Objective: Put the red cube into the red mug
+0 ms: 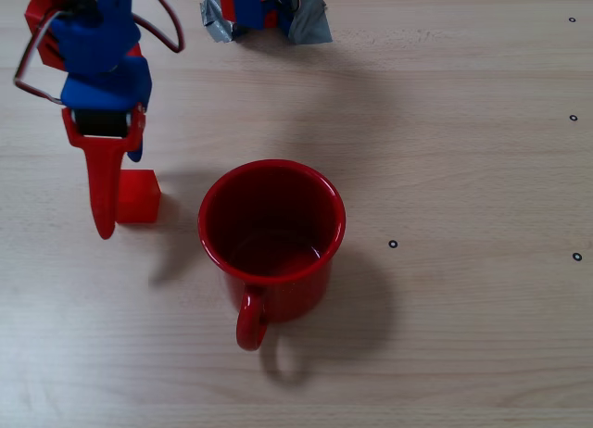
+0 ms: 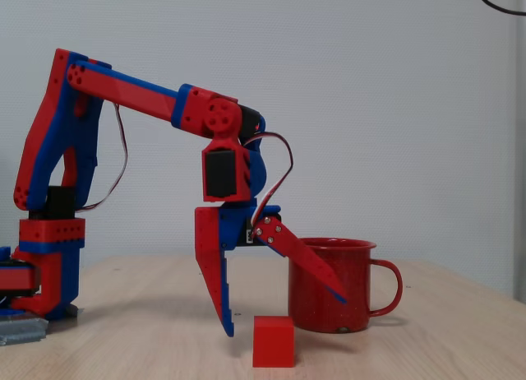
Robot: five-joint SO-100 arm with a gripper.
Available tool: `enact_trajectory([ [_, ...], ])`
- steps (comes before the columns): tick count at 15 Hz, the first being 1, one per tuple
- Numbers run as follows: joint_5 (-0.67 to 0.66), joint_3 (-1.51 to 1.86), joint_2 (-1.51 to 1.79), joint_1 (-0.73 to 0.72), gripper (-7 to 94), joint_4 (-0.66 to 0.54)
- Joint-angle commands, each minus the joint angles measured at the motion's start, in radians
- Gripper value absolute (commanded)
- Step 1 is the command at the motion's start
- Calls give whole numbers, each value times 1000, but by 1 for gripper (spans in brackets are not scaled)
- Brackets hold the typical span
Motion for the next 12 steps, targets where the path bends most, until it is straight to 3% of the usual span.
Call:
enact_trajectory([
  [1,8,-2,61,-3,53,-29],
  [12,26,14,12,-23,52,-160],
])
